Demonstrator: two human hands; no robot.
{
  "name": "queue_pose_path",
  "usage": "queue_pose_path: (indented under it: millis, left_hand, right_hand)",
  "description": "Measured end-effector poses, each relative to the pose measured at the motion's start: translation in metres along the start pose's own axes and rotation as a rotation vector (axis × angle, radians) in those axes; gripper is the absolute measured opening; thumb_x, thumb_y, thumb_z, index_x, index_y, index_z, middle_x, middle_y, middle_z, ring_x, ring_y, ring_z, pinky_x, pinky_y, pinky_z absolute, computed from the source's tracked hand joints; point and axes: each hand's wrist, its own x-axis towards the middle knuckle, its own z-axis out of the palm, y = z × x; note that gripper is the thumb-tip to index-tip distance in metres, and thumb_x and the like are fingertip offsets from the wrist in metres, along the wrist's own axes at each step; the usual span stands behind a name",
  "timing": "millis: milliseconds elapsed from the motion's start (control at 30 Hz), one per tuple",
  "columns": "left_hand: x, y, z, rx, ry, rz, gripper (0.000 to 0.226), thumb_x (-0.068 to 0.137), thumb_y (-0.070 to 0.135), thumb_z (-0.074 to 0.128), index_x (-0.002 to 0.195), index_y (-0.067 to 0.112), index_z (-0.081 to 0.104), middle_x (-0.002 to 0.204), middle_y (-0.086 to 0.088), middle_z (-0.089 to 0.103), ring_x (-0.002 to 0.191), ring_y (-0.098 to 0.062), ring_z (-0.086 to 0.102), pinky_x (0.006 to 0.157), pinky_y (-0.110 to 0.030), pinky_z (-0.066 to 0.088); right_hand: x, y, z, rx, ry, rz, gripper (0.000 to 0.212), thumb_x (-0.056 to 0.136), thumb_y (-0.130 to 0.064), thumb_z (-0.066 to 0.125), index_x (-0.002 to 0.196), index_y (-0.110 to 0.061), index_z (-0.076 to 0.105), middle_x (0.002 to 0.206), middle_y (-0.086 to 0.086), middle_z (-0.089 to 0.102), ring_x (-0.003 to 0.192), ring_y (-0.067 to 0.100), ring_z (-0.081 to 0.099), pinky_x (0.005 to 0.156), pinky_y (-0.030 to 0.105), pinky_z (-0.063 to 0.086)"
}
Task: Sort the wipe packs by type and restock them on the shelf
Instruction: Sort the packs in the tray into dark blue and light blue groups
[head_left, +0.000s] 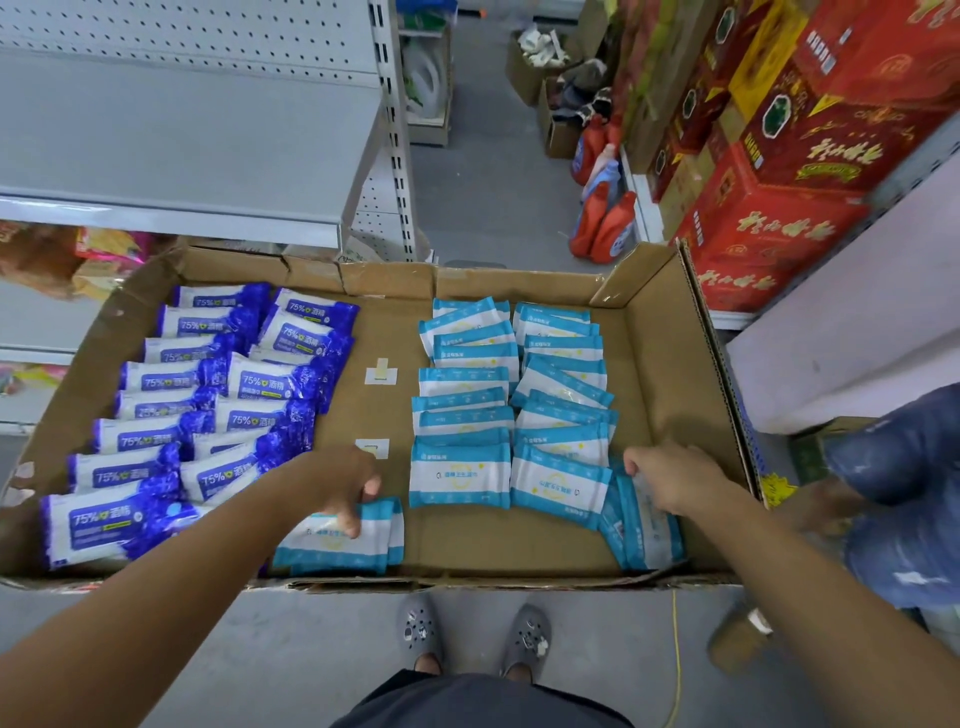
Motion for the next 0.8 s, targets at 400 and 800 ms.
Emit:
queue_pose_path:
  millis: [400, 800]
  left_hand:
    - [0.003, 0.020, -0.025, -0.005, -0.041, 0.157, 0.037, 0.082, 0.031, 0.080, 0.112, 0.018, 0.064, 0.092, 0.011, 0.057, 0.086, -0.010, 0.049, 0.064, -0.020, 0.035]
    - [0.019, 0.041, -0.036, -0.121, 0.111, 0.273, 0.027, 0.084, 0.030, 0.077, 0.106, 0.024, 0.063, 0.094, 0.013, 0.058, 0.089, -0.012, 0.054, 0.073, -0.027, 0.042]
  right_hand:
    - [-0.001, -0.002, -0.001, -0.053, 0.183, -0.320, 0.040, 0.081, -0.002, 0.060, 0.107, -0.033, 0.056, 0.113, -0.011, 0.047, 0.117, 0.014, 0.042, 0.097, 0.033, 0.032]
    - [-0.004, -0.007, 0.009, -0.559, 0.133, -0.504, 0.023, 0.087, -0.016, 0.067, 0.108, -0.026, 0.071, 0.103, -0.007, 0.064, 0.107, 0.021, 0.046, 0.093, 0.038, 0.029]
